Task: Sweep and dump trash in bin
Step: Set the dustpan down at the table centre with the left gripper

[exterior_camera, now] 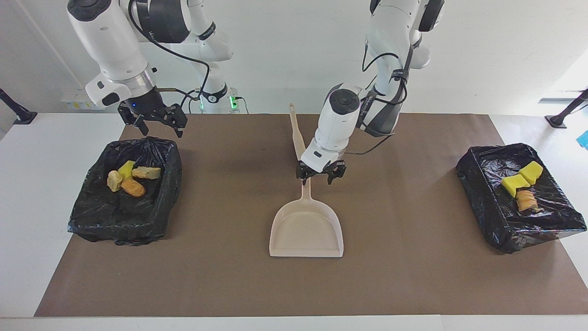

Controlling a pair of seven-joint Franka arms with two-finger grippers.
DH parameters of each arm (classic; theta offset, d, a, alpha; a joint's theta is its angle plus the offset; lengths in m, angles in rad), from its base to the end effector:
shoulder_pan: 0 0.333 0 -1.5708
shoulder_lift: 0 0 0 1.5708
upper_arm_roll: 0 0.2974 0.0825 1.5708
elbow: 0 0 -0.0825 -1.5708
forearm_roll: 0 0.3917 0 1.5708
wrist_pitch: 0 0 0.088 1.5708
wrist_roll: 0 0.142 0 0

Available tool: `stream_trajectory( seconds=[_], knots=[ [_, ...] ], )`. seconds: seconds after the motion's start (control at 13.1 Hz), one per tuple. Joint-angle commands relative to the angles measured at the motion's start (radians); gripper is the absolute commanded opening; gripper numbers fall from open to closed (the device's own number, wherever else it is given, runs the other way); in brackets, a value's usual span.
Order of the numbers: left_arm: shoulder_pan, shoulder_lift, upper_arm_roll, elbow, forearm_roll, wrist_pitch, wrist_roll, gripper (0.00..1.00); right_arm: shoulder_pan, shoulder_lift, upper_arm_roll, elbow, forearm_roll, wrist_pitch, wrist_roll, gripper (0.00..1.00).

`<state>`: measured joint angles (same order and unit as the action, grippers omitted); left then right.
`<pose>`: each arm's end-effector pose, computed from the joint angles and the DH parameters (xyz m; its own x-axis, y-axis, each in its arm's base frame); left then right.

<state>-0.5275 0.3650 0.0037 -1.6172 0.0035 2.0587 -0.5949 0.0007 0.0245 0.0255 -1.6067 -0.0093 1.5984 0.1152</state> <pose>0.5835 -0.3370 0.3655 0.9953 0.0704 0.0658 0.0679 -0.9969 0.0391 0.5689 0.0135 0.5422 0.9956 -0.0886 -0.0316 -0.0883 -0.9960 0.0124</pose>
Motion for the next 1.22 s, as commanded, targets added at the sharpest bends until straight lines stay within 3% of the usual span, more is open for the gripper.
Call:
stream_trajectory(
  seconds=[0.0, 0.3, 0.61, 1.14],
  knots=[
    [0.085, -0.014, -0.002, 0.008, 0.027, -0.028, 0.128, 1.00, -0.010, -0.001, 0.005, 0.001, 0.002, -0.008, -0.020, 1.00],
    [0.230, -0.029, -0.005, 0.068, 0.009, -0.127, 0.386, 1.00, -0.010, -0.001, 0.004, 0.001, 0.000, -0.008, -0.019, 1.00],
    [0.366, -0.144, -0.001, 0.059, -0.020, -0.262, 0.669, 1.00, -0.010, -0.001, 0.004, 0.001, 0.000, -0.008, -0.020, 1.00],
    [0.455, -0.317, 0.001, 0.022, -0.019, -0.462, 0.805, 1.00, -0.010, -0.001, 0.005, 0.001, 0.002, -0.008, -0.020, 1.00]
  ],
)
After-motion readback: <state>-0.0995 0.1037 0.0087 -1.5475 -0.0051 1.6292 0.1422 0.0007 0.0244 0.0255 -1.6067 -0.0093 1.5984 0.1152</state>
